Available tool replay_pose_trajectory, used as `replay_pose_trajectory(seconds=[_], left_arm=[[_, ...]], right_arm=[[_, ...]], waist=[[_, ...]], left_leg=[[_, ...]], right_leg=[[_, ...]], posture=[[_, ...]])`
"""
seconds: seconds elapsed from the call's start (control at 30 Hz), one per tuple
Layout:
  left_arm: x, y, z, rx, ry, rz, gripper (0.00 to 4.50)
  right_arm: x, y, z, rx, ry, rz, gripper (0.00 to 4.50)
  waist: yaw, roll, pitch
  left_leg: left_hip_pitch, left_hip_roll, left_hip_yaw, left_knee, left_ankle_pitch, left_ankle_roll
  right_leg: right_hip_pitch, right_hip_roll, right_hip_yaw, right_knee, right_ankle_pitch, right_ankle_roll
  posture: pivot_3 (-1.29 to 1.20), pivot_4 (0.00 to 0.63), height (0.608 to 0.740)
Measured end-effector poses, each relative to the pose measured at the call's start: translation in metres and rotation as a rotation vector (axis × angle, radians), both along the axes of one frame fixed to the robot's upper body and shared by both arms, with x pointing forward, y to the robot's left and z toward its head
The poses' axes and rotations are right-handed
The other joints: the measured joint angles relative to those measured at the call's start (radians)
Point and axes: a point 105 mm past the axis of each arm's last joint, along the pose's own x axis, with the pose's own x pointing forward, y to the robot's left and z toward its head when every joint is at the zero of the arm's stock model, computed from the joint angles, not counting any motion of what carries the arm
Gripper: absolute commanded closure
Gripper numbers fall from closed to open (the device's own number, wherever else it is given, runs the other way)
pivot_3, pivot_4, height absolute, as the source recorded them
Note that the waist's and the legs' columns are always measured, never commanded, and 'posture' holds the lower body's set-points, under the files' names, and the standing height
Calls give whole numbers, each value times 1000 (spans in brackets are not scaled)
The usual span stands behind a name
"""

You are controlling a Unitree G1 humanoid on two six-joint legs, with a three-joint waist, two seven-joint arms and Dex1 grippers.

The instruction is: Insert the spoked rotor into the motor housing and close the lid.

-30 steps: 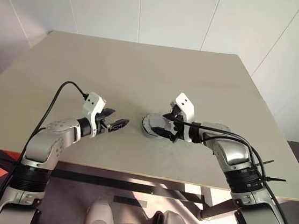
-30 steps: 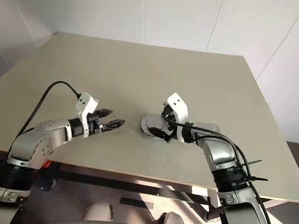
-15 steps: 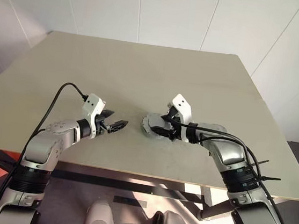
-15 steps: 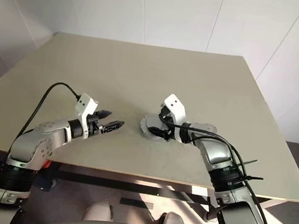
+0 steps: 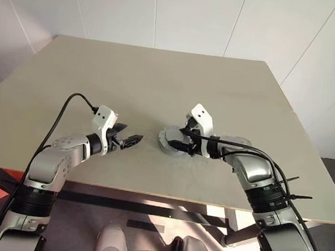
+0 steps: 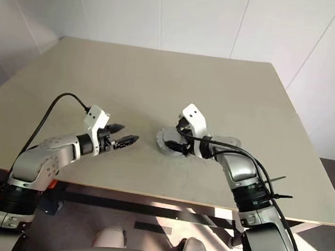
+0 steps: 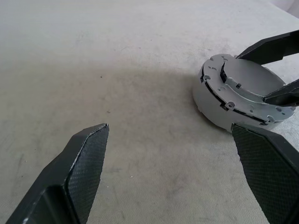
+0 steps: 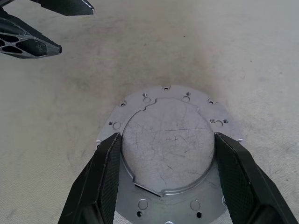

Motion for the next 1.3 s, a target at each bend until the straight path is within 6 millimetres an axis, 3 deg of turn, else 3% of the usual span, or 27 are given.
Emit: replay_pose_trajectory(seconds=[0.93, 1.1, 1.2, 1.3], left_arm=[[-1, -4, -2, -21, 14, 7, 68], [12, -16, 1, -68, 26, 56, 68], [25, -37, 7, -186, 52, 69, 688], [34, -53, 12, -239, 70, 47, 1660]], right_arm=[[8, 0, -5, -22, 21, -52, 1534], [8, -2, -6, -35, 14, -53, 1534], [8, -2, -6, -37, 11, -59, 1534], [7, 0, -6, -36, 9, -55, 1534]], waist=[[-1, 0, 0], [1, 0, 0], [2, -1, 0], [1, -1, 0]], left_leg=[[3, 0, 0, 2, 0, -1], [3, -1, 0, 1, 0, -1], [2, -1, 0, 2, 0, -1], [2, -1, 0, 2, 0, -1]], right_leg=[[3, 0, 1, 0, -4, 6], [3, 0, 1, -1, -4, 7], [4, 0, 1, -2, -4, 7], [3, 0, 1, -2, -4, 7]], posture=[[0, 0, 740], [0, 0, 740], [0, 0, 740], [0, 0, 740]])
